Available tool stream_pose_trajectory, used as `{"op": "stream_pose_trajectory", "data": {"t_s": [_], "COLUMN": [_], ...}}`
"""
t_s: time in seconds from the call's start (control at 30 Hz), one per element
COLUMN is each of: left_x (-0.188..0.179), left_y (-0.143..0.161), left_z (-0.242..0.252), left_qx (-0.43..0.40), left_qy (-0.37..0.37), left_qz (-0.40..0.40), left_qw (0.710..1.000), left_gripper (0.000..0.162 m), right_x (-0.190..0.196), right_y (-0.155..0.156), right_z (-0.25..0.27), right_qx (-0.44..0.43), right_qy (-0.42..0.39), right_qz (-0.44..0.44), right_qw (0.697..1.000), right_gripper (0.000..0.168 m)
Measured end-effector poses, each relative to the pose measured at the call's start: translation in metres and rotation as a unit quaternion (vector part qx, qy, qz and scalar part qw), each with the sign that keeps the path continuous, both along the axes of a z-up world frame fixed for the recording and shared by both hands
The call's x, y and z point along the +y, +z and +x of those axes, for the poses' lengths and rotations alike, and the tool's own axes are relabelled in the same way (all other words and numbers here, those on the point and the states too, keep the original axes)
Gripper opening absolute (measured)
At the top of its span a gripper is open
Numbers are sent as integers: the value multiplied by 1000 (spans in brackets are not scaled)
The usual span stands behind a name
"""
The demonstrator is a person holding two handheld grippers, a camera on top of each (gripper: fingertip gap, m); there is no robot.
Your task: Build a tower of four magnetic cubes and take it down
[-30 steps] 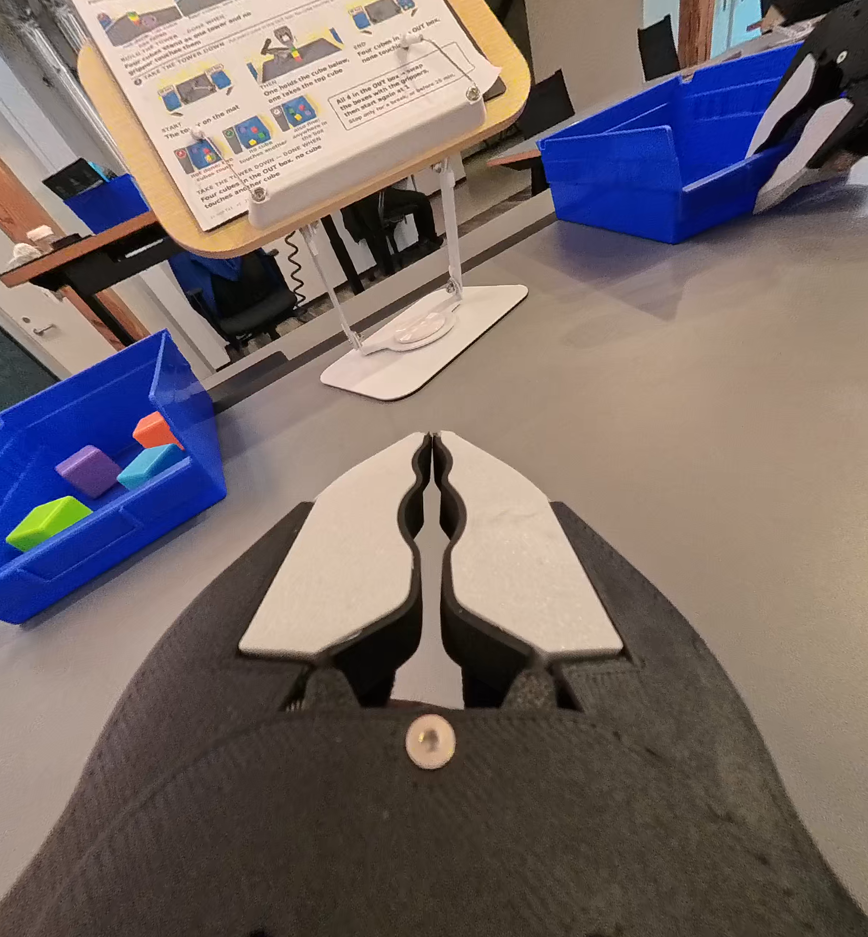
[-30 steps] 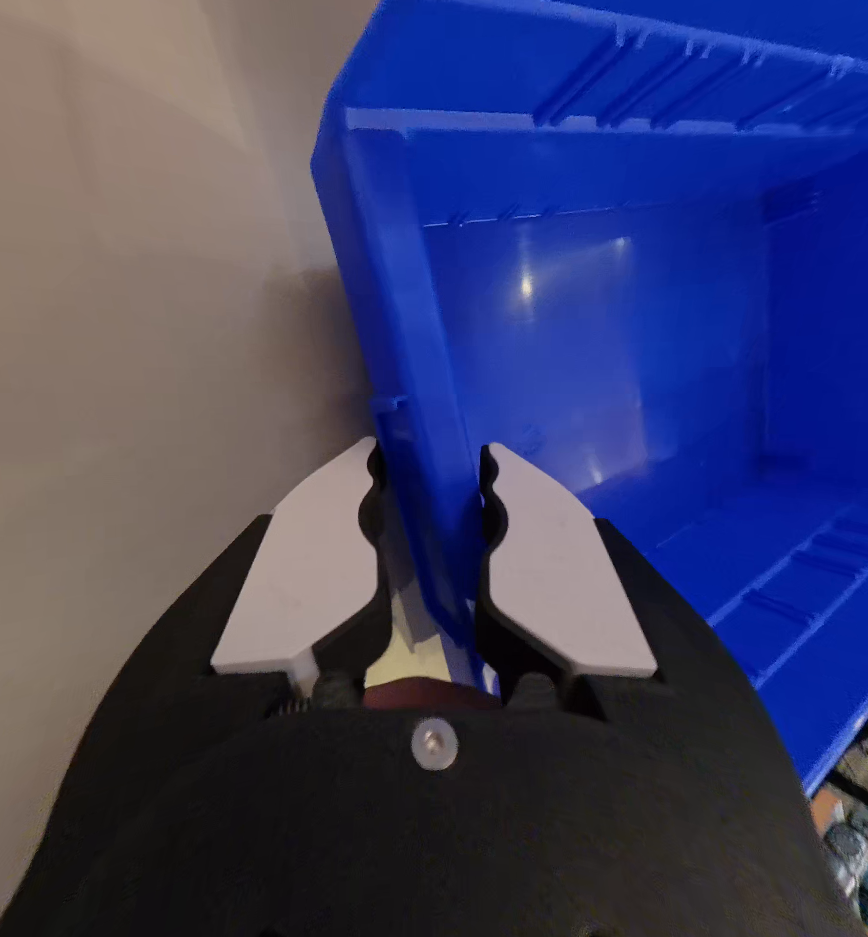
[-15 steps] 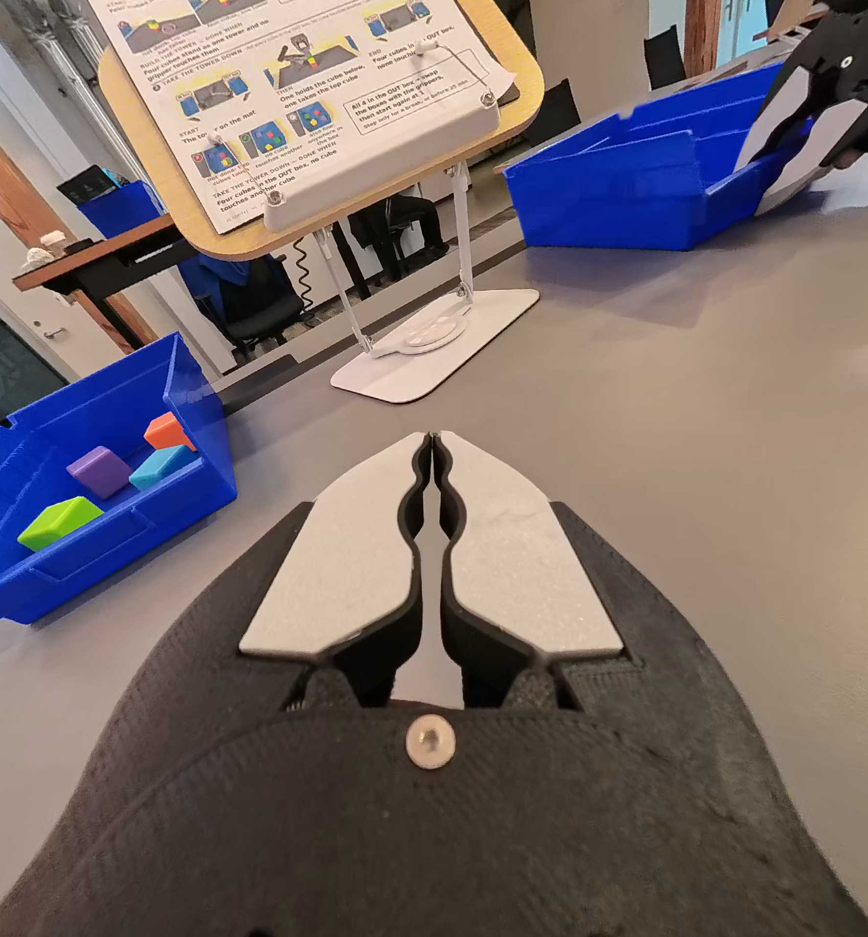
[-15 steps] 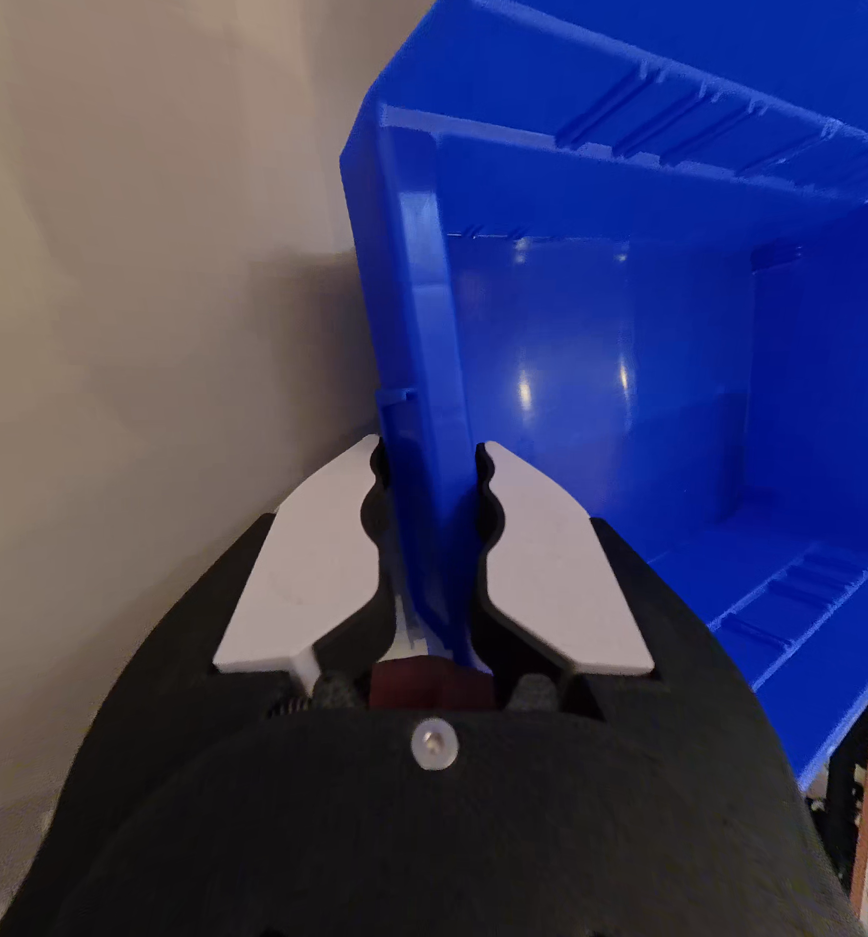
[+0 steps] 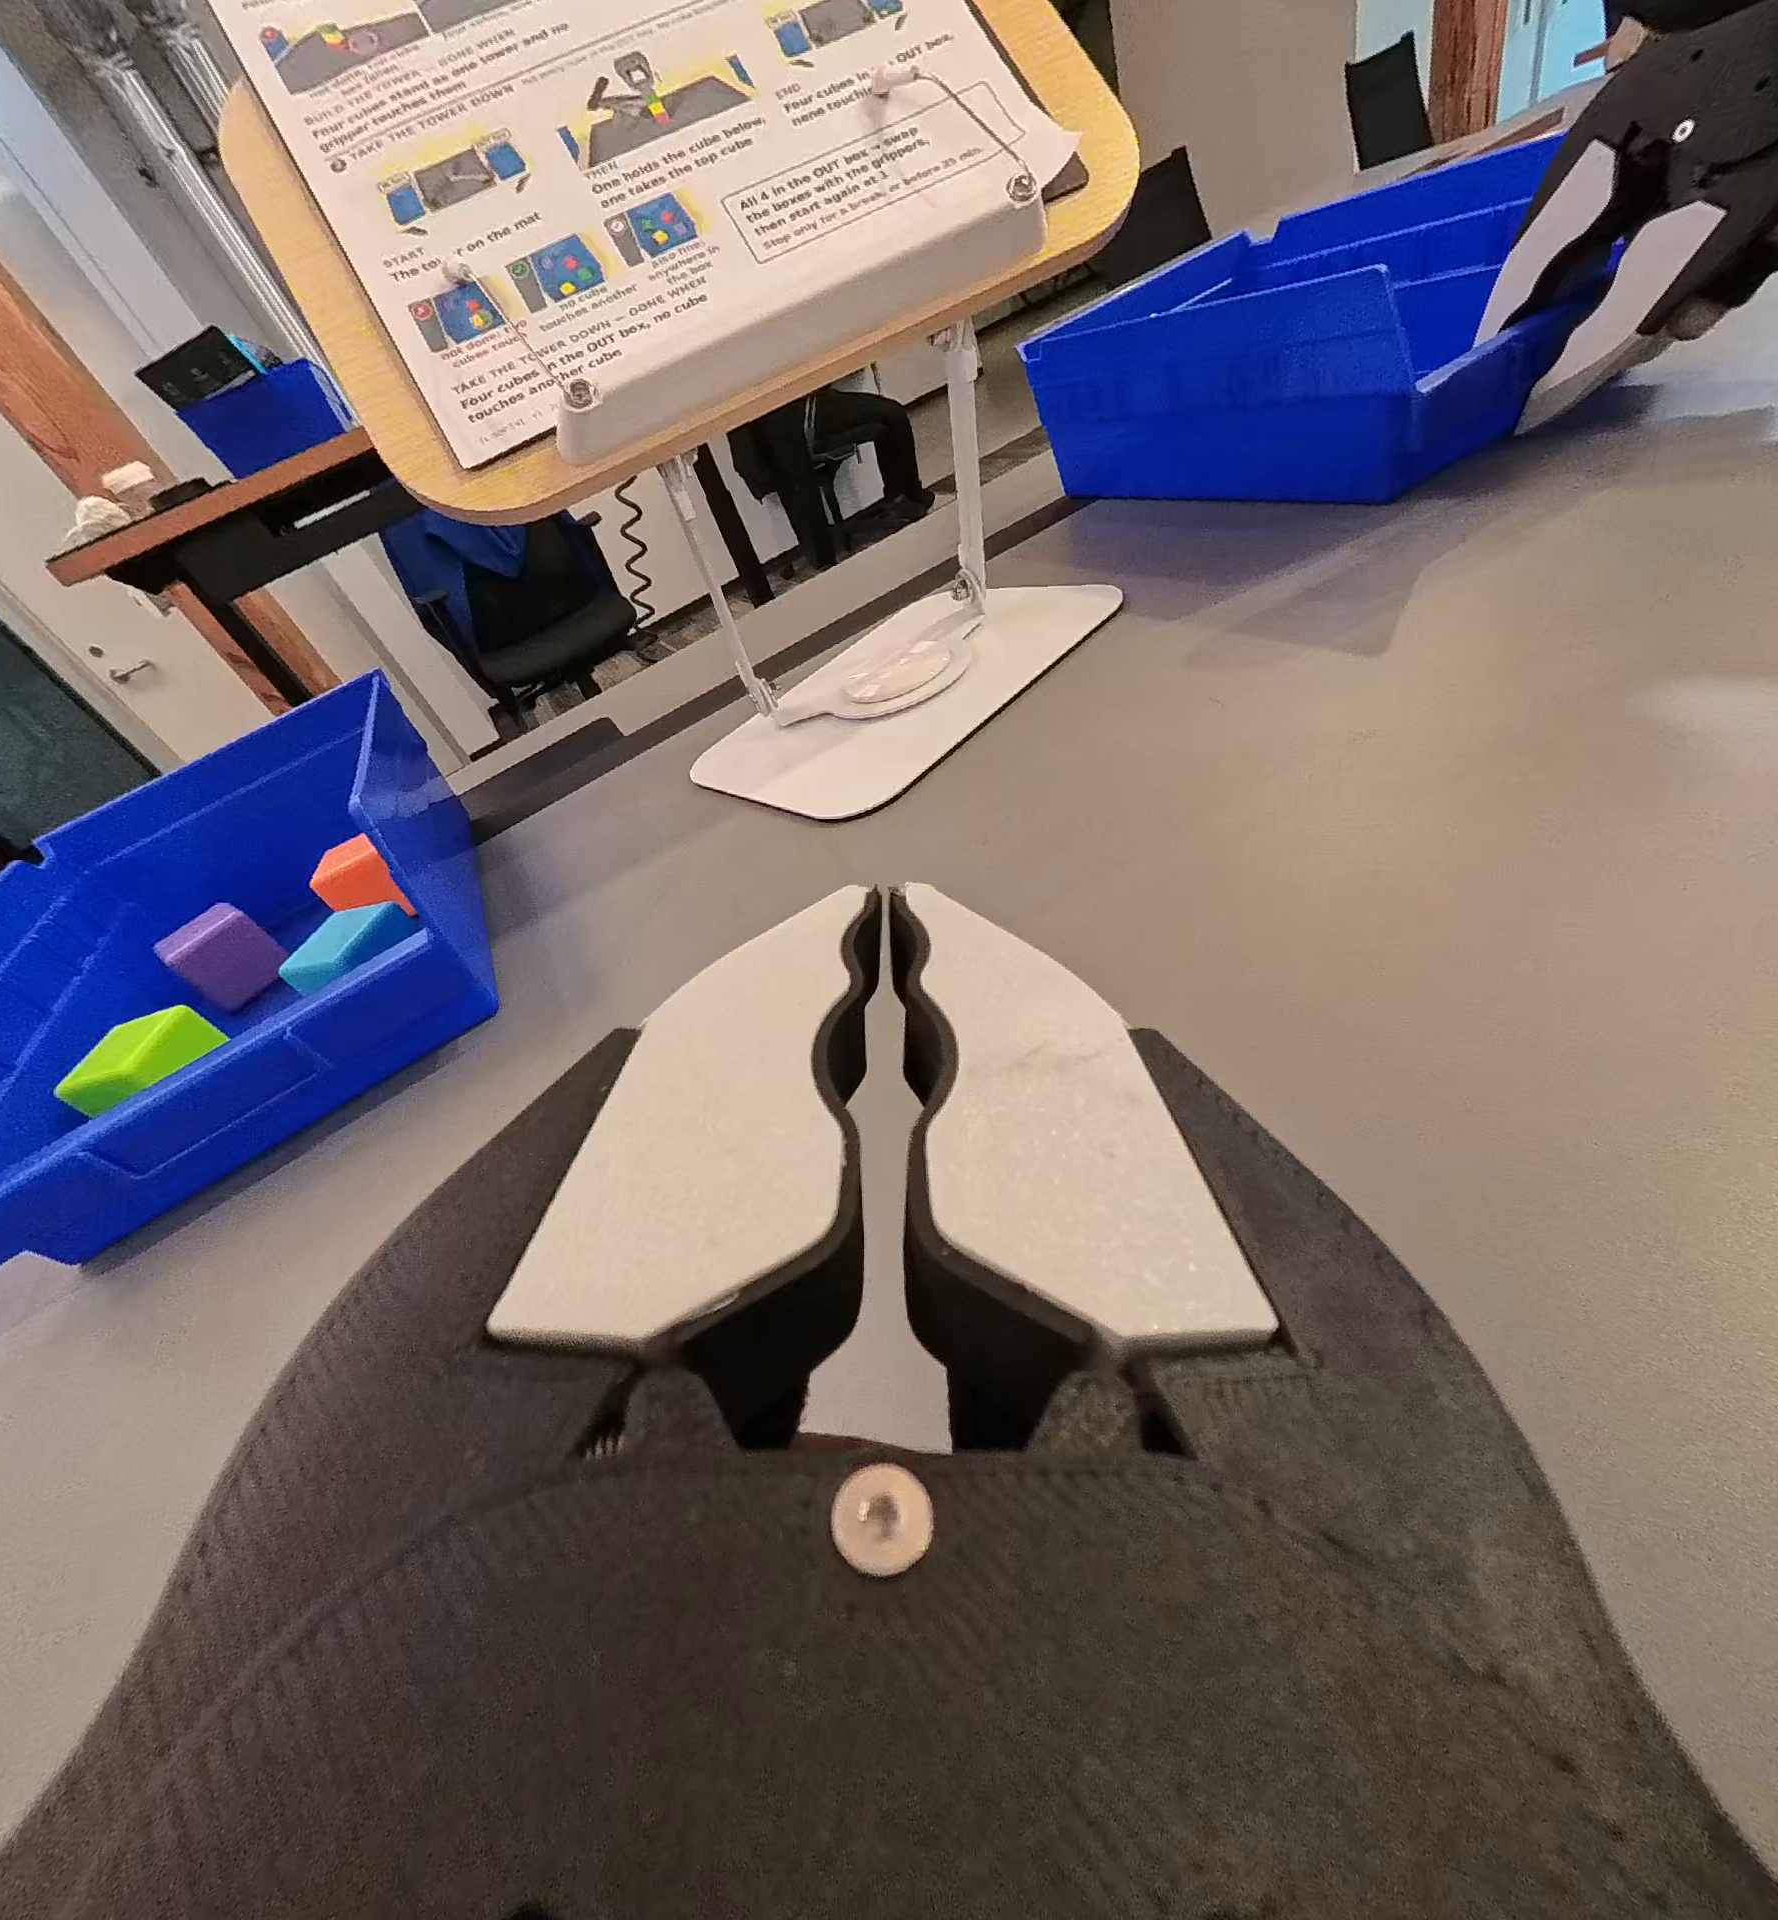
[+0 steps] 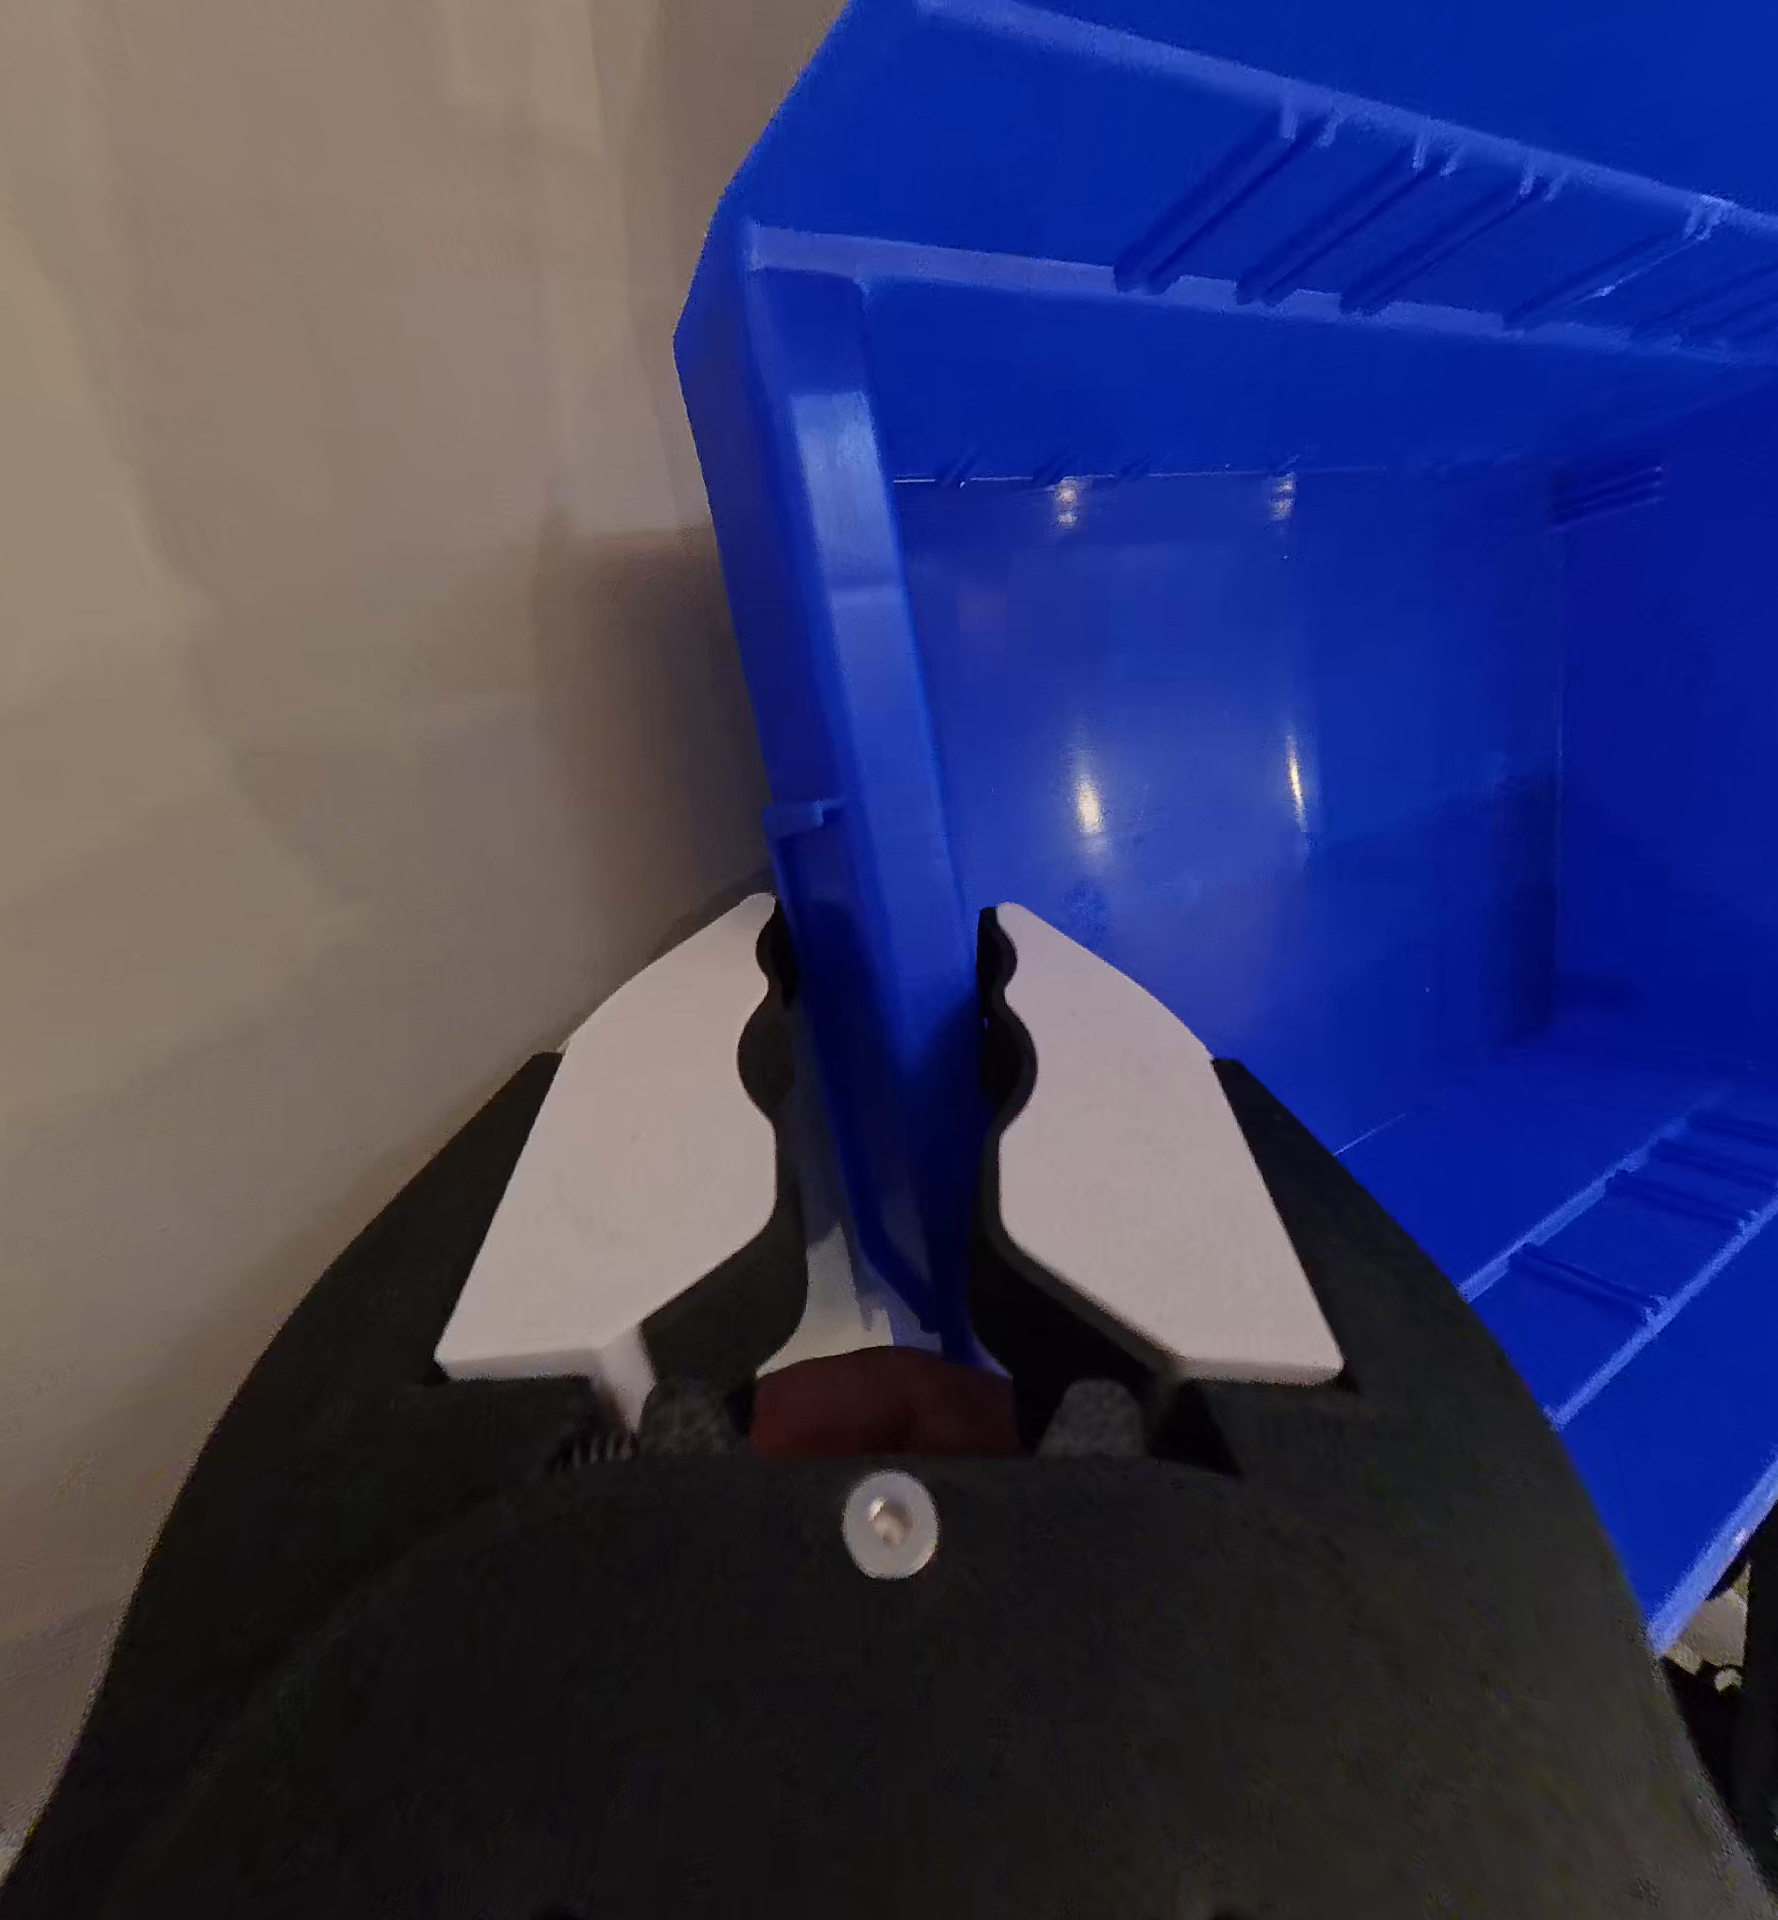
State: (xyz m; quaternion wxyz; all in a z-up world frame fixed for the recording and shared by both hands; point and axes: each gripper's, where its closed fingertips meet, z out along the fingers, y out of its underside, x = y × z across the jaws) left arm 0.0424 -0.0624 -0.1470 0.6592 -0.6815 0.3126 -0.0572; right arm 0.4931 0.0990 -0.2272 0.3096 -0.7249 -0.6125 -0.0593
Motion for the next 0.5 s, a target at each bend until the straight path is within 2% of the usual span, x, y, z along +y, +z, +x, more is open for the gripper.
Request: {"op": "stream_pose_trajectory", "data": {"t_s": [0.03, 0.13, 0.37, 0.47, 0.5], "left_x": [0, 0, 3, 8, 10], "left_y": [0, 0, 12, 16, 18], "left_z": [0, -2, -27, -38, -41], "left_qx": [0, 3, 7, 20, 26], "left_qy": [0, 4, 31, 39, 42], "left_qz": [0, -1, 12, 9, 11], "left_qw": [1000, 1000, 999, 999, 999], "left_gripper": [1, 4, 8, 10, 11], "right_x": [0, 0, -25, -48, -57], "right_y": [0, 11, 54, 79, 86], "right_z": [0, 1, -7, -32, -40], "right_qx": [0, 7, 17, 60, 72], "right_qy": [-7, -30, -30, -10, -8], "right_qz": [4, 26, 92, 116, 123], "right_qw": [1000, 999, 995, 991, 990], "right_gripper": [36, 85, 82, 67, 67]}}
